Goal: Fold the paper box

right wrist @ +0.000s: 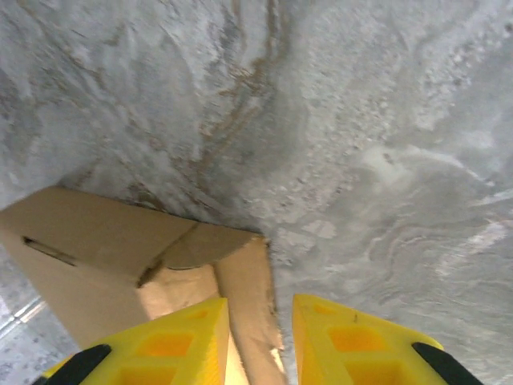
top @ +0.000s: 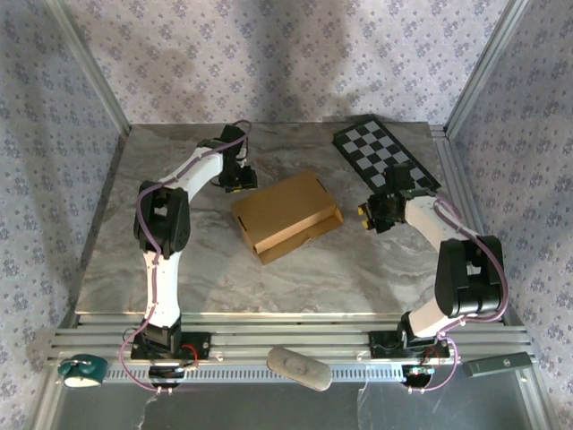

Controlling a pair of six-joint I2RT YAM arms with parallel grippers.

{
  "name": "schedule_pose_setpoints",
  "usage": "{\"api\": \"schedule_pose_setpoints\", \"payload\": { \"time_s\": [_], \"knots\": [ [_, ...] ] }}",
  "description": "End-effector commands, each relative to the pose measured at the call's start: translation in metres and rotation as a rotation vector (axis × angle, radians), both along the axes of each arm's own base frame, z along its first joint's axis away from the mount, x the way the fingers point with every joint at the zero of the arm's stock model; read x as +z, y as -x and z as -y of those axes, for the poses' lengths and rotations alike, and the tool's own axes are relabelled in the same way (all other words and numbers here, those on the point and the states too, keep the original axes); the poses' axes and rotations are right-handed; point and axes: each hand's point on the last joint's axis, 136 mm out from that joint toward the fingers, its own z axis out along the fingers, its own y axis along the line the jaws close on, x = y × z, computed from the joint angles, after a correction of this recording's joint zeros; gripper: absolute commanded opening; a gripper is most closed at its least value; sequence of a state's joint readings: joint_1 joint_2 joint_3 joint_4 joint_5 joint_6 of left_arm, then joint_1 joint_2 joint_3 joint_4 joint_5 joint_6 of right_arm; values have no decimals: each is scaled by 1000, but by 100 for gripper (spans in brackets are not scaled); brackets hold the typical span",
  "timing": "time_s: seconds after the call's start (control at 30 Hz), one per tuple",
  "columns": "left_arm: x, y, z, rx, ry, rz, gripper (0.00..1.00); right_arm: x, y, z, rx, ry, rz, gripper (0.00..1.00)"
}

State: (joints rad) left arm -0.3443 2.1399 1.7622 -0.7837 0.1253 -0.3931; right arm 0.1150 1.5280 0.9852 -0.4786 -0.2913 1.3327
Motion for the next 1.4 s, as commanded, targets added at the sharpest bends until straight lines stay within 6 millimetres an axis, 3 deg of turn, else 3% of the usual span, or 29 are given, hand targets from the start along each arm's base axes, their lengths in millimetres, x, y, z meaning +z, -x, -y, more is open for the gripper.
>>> {"api": "schedule_pose_setpoints", "payload": {
  "time_s": [0.0, 0.33, 0.57, 0.83, 0.97, 1.13, 1.27, 1.37],
  "knots": [
    [5, 19, -2, 37, 38, -36, 44, -1, -6, 7, -81, -11, -43, 28],
    [1, 72, -5, 241, 176, -125, 42, -6, -17, -14, -239, -165, -149, 32],
    [6, 95, 15, 289, 286, -144, 41, -20, -17, -27, -332, -222, -278, 32],
    [22, 101, 14, 273, 272, -86, 41, -30, -28, -30, -456, -251, -304, 32],
    [40, 97, 14, 230, 262, -28, 41, -34, -25, -19, -518, -223, -320, 35],
    [68, 94, 49, 39, 301, 44, 42, -47, -31, -26, -555, -286, -330, 36],
    [61, 103, 74, -68, 278, 11, 42, -51, -31, -27, -564, -289, -344, 36],
    [54, 106, 79, -88, 253, -1, 42, -54, -26, -24, -574, -287, -354, 36]
  ]
}}
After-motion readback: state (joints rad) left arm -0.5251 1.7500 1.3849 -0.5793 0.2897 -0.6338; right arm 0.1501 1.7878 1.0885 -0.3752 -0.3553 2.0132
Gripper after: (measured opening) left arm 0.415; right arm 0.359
